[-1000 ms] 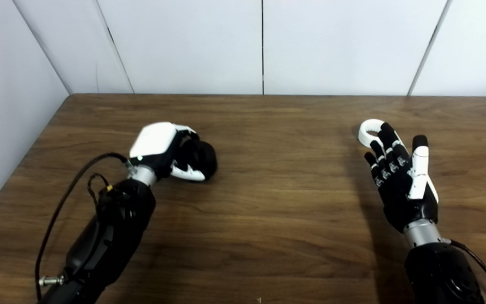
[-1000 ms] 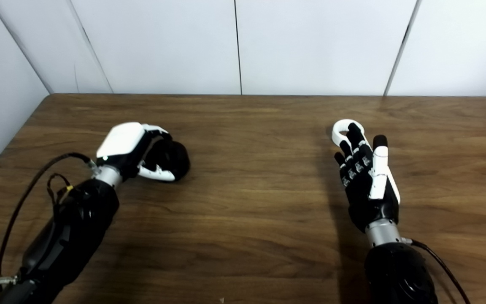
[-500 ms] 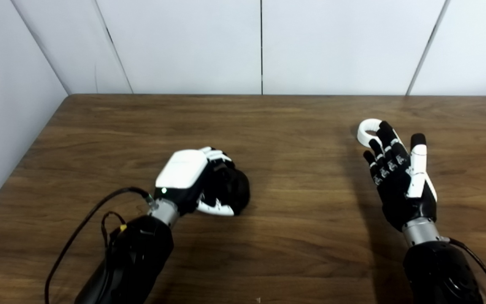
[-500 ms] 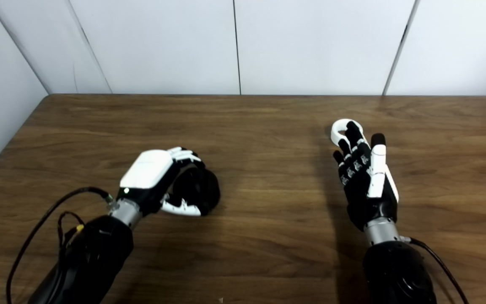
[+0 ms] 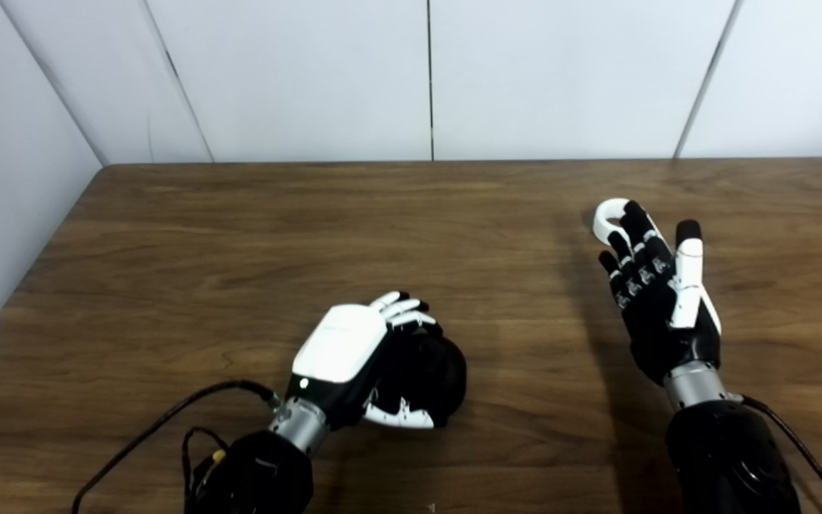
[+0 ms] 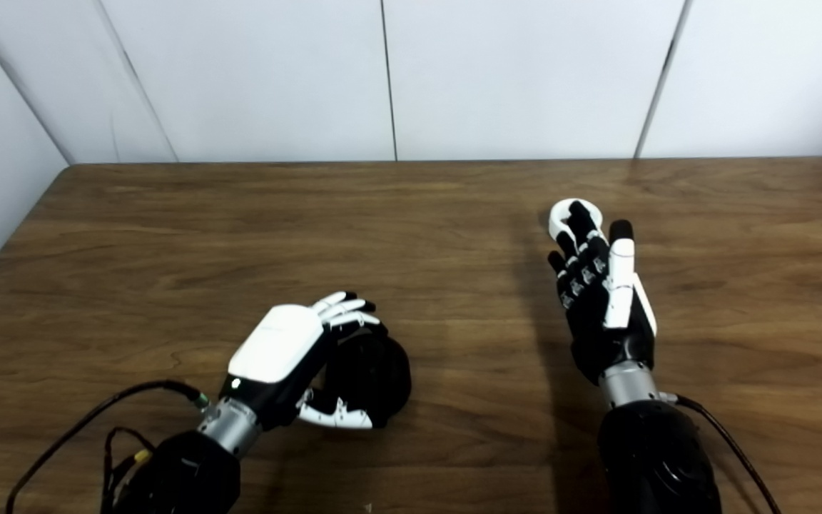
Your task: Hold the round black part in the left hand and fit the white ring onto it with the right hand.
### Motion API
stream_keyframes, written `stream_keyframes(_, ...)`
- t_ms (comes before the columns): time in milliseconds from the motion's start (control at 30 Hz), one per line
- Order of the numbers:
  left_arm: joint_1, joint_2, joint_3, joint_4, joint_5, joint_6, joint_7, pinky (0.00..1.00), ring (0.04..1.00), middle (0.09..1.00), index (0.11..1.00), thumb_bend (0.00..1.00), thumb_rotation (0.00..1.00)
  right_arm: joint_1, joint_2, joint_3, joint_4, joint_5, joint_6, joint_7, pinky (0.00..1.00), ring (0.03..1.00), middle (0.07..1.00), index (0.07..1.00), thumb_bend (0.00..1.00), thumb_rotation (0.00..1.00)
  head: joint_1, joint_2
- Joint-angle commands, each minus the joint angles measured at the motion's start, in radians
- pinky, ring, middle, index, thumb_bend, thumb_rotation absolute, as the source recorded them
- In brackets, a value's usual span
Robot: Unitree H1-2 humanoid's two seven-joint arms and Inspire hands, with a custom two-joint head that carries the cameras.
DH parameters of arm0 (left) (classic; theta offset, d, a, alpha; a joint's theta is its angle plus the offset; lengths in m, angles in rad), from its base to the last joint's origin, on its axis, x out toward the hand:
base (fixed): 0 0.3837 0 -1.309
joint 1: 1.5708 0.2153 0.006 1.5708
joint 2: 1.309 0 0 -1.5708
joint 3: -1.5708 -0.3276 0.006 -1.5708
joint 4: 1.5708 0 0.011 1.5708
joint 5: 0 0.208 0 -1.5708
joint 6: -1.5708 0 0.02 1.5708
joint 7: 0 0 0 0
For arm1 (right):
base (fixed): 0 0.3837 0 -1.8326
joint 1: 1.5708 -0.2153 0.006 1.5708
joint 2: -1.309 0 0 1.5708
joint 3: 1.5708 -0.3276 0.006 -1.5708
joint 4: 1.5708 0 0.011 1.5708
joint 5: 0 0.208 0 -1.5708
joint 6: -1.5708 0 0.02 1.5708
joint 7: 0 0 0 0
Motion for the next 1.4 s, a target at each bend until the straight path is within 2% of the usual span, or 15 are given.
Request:
stream_keyframes(0, 0.016, -0.002, -0.024, -0.014, 0.038, -0.037, -0.015, 0.78, 0.927, 0.874, 0.708, 0.82, 0.38, -0.029, 0.012, 0.008, -0.041, 0.002, -0.007, 0.005, 1.0, 0.997, 0.994, 0.937, 0.58, 1.0, -0.003, 0.003)
stream_keyframes(167, 0.053, -0.041, -0.043, -0.005, 0.041, -0.066, 0.003, 0.84, 0.932, 0.869, 0.702, 0.81, 0.37, -0.026, 0.019, 0.009, -0.049, 0.003, -0.002, -0.001, 1.0, 0.998, 0.995, 0.938, 0.59, 1.0, -0.015, 0.011)
stream_keyframes(367, 0.089, -0.1, -0.029, 0.017, 0.014, -0.077, 0.039, 0.84, 0.955, 0.885, 0.703, 0.81, 0.34, -0.021, 0.021, 0.007, -0.056, 0.001, 0.002, -0.004, 1.0, 0.994, 0.992, 0.938, 0.58, 1.0, -0.023, 0.014)
stream_keyframes(733, 0.151, -0.175, -0.014, 0.043, -0.061, -0.08, 0.089, 0.81, 0.954, 0.889, 0.715, 0.78, 0.39, -0.02, 0.015, 0.006, -0.071, 0.002, 0.013, -0.002, 1.0, 0.994, 0.987, 0.929, 0.58, 0.99, -0.039, 0.031)
stream_keyframes(967, 0.168, -0.18, -0.026, 0.075, -0.07, -0.088, 0.132, 0.8, 0.938, 0.88, 0.714, 0.8, 0.4, -0.02, 0.009, 0.006, -0.082, -0.001, 0.027, -0.003, 1.0, 0.992, 0.986, 0.936, 0.58, 0.99, -0.045, 0.039)
stream_keyframes(1367, 0.198, -0.168, -0.039, 0.063, -0.066, -0.09, 0.147, 0.78, 0.929, 0.873, 0.706, 0.81, 0.39, -0.027, 0.003, 0.002, -0.094, -0.003, 0.047, -0.007, 1.0, 0.991, 0.989, 0.933, 0.59, 0.99, -0.043, 0.05)
